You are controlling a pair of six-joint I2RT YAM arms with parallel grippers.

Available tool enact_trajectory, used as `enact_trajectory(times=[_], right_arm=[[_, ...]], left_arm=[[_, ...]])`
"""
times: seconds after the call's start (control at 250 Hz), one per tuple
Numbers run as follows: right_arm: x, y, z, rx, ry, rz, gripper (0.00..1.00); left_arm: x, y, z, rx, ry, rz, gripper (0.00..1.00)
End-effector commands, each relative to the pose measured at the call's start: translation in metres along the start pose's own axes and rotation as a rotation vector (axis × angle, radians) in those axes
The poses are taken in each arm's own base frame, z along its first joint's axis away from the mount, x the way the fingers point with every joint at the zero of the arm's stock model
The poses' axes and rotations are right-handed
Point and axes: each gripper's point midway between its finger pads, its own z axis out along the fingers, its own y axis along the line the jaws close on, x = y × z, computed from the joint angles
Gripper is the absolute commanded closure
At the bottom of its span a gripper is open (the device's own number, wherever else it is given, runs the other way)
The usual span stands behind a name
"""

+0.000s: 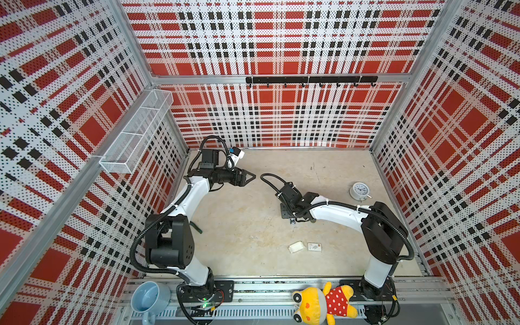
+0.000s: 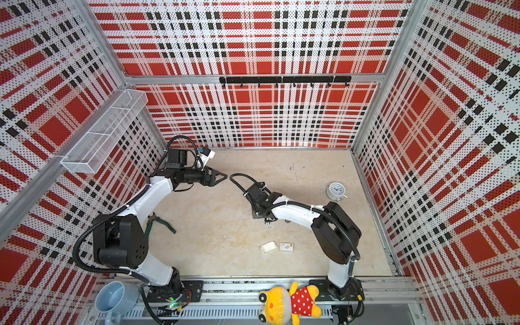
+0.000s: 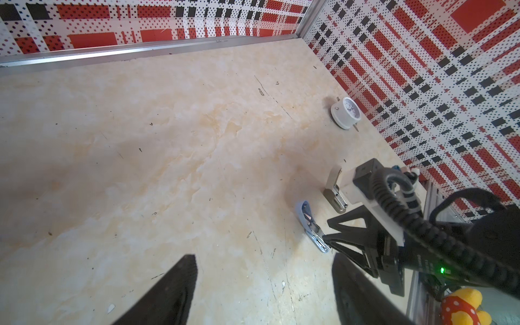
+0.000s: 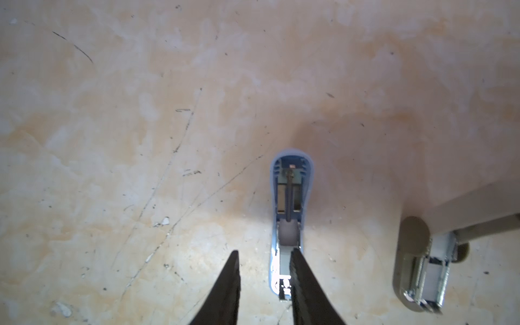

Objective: Load the staples into the stapler

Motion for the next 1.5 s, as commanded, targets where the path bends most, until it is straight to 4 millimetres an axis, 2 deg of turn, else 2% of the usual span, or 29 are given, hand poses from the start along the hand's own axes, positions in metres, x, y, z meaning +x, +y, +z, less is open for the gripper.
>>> enact_trajectory(times=[0.0,0.2,0.664,1.12,1.497], right_arm=[[-0.005,0.006,0.010,-0.025,0.002,-0.008,0.67],[-0.006,0.003,0.017,-0.030,0.011,0.006,0.67],[0.009,-0.002,0.036,-0.032,0.054,0.027,0.67],[0.020,-0.008,0.037,-0.025,0.070,0.038,0.67],[0.025,-0.012,0.030,-0.024,0.072,0.046,0.68]], left_arm=[[-0.011,-0.007,-0.014,-0.011,-0.029,0.039,0.22],[-0.008,-0.008,-0.013,-0.009,-0.021,0.036,0.22],[-0.006,-0.009,-0.014,-0.010,-0.019,0.038,0.22],[-0.007,-0.008,-0.014,-0.011,-0.020,0.038,0.22],[-0.008,-0.008,-0.015,-0.010,-0.023,0.037,0.22]])
